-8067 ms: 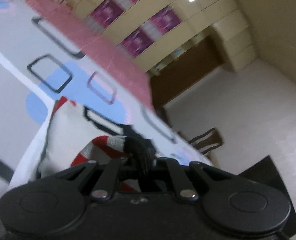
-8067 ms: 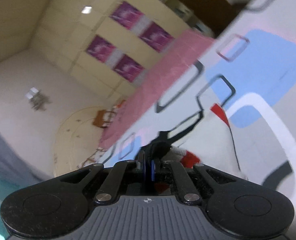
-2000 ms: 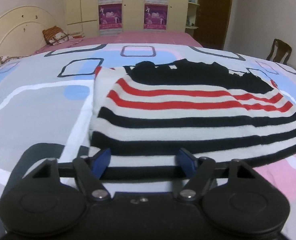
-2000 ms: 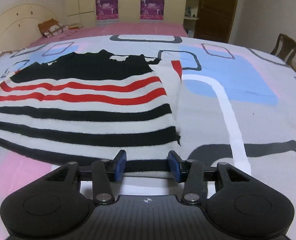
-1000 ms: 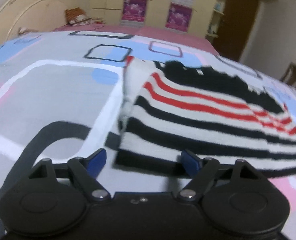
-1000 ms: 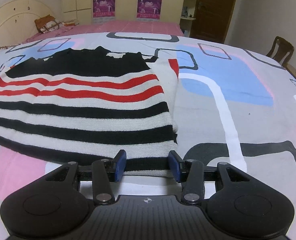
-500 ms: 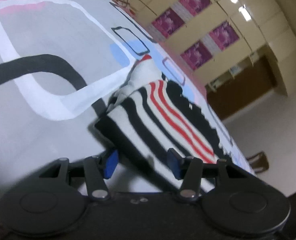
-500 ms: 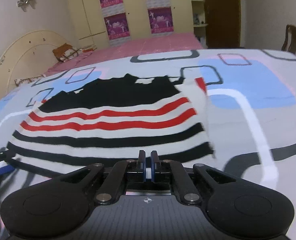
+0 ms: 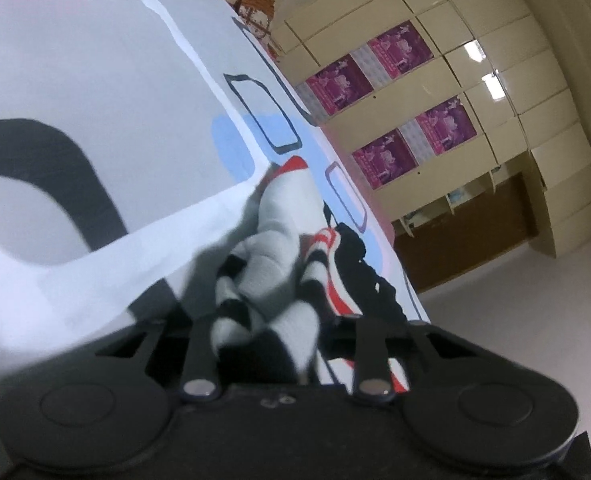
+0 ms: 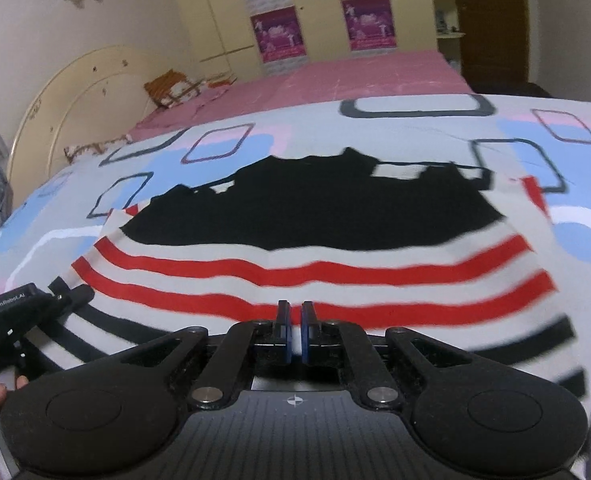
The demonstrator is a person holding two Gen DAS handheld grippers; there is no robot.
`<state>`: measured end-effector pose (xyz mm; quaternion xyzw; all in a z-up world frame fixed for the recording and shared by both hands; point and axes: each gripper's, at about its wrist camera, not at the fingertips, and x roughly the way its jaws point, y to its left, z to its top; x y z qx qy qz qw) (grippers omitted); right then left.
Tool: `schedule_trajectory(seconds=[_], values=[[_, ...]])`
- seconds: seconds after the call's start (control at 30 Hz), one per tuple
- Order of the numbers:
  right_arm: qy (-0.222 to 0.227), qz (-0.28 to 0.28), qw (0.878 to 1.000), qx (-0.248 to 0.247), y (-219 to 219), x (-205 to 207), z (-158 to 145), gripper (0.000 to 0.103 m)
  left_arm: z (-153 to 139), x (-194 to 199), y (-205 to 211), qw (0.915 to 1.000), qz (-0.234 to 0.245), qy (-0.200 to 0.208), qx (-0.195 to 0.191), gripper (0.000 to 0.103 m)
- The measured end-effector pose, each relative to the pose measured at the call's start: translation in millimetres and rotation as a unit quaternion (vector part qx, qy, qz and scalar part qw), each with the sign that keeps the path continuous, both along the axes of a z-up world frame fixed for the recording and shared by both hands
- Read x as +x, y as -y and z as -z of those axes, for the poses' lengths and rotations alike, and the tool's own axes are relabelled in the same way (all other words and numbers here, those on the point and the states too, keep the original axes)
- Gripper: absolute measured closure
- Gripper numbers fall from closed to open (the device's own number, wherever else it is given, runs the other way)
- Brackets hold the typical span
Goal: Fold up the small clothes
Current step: 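Grasp the sweater edge with the left tool and lift it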
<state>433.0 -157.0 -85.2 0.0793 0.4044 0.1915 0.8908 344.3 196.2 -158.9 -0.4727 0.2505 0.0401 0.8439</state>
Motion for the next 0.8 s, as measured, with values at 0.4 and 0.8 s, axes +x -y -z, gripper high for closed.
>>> schedule_trajectory(seconds=[0.4,0.8], values=[[-0.010,-0.026,0.999,-0.040,-31.8,18.2,23.0,0.100,-4.7,6.2,-9.8,0.9997,0.016,-0.002,-0.020,0.085],[0.005,0.026,0.999,0.043,21.0,18.1,5.3,0.100,-100.7,43.2,85.1,0.9826,0.137,0.088,0.090,0.085]])
